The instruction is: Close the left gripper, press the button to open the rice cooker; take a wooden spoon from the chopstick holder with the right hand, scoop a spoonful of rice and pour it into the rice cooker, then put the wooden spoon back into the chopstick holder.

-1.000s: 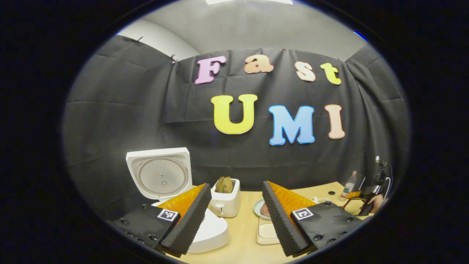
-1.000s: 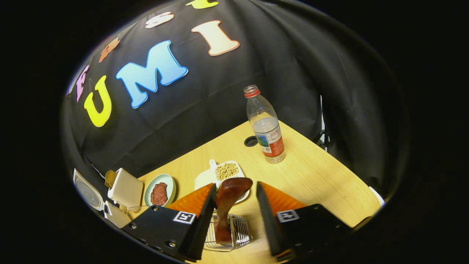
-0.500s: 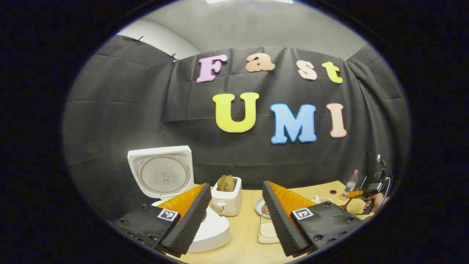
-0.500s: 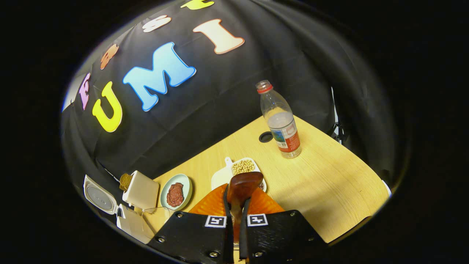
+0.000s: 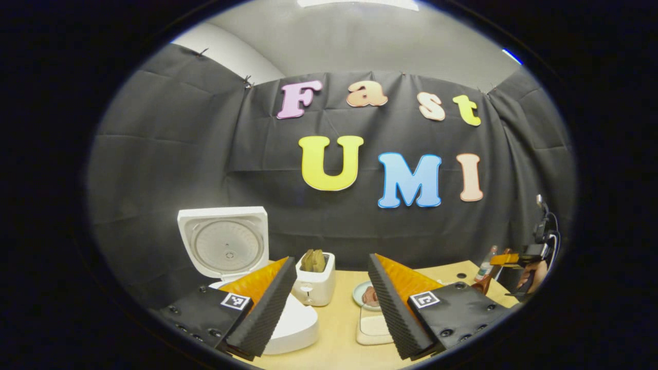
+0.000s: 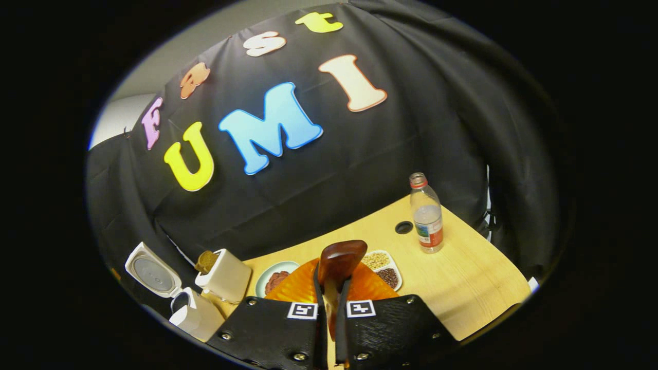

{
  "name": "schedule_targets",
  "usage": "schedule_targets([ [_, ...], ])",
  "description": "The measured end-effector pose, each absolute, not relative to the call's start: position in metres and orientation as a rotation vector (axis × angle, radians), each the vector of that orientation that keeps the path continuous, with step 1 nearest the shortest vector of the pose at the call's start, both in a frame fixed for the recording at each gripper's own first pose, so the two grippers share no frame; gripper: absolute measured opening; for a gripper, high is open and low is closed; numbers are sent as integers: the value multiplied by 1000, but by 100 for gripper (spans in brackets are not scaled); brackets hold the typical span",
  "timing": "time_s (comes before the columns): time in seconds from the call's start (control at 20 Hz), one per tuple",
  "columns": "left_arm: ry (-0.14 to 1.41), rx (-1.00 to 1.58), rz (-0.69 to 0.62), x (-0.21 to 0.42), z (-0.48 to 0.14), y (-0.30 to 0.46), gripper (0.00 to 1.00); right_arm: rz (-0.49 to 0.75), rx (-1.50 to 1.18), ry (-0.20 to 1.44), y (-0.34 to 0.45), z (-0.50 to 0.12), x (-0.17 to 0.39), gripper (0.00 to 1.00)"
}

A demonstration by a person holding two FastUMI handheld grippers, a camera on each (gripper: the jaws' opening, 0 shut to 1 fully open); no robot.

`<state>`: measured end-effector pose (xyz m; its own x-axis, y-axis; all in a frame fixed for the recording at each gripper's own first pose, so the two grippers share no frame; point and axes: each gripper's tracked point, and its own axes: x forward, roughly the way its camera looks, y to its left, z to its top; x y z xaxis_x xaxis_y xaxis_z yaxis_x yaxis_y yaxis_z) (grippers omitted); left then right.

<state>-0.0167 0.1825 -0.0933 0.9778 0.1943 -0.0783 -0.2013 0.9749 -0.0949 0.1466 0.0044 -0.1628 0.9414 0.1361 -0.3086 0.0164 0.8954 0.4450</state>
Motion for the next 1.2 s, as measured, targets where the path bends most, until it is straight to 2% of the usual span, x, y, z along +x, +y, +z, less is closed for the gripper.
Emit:
schedule_targets([
  [0.25, 75, -103, 197, -22, -99, 192, 96, 213, 449, 307, 72, -127, 144, 6],
  [0.55, 59, -90, 199, -32, -97, 201, 97, 323, 356, 325, 146, -139, 154, 6],
  [0.9, 58, -98, 203, -32, -106, 210, 97, 334, 159, 395, 201, -205, 175, 6],
  [1.2, 69, -102, 257, -41, -116, 235, 98, 300, -84, 379, 224, -251, 186, 6],
])
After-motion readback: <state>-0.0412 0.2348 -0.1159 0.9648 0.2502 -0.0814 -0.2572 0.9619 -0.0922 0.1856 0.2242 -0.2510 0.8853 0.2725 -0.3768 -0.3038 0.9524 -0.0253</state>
